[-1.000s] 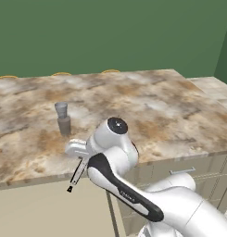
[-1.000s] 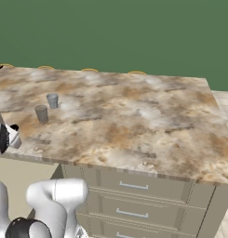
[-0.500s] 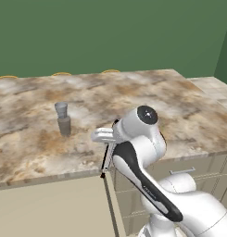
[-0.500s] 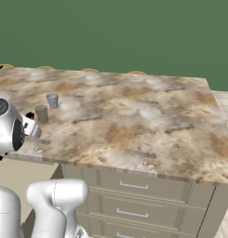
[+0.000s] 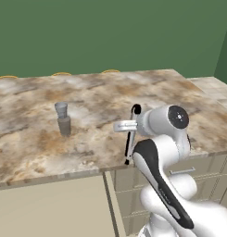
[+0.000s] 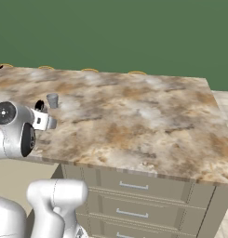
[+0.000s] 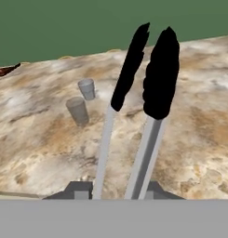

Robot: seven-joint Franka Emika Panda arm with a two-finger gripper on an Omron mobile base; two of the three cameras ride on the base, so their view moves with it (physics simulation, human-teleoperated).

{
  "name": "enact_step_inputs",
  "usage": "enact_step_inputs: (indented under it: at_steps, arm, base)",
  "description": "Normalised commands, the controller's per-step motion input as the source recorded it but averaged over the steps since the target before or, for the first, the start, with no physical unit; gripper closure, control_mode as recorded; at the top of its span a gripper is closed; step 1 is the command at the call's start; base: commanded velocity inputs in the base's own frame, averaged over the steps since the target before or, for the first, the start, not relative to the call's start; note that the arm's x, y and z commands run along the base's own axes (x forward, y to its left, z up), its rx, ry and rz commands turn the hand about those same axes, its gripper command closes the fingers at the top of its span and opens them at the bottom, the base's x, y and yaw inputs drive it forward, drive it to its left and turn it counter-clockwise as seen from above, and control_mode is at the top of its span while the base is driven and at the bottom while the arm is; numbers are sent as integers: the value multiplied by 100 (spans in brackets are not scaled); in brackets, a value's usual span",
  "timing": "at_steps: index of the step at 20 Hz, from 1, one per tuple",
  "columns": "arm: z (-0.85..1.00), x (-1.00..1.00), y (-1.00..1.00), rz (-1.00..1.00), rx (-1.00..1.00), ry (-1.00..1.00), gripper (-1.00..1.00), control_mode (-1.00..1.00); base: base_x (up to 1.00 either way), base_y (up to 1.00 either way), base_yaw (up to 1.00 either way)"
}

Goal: Take the tongs from the drawer on the left and place them on the dining counter next to the tray containing the kebab skewer.

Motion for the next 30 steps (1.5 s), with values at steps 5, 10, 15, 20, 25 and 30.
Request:
enact_step_inputs:
  at_steps: [5,10,15,20,25,30]
  arm:
    - [0,0,0,0,0,0,100,-100]
    - [0,0,0,0,0,0,100,-100]
    - [0,0,0,0,0,0,100,-100]
    - [0,0,0,0,0,0,100,-100]
    - [-5,-3,-10,0,-2,-3,100,100]
    - [0,0,0,0,0,0,100,100]
  base:
    - [0,0,0]
    - [0,0,0]
    - [0,0,0]
    - [0,0,0]
    - [-6,-14,0]
    - [-30,-96,-8]
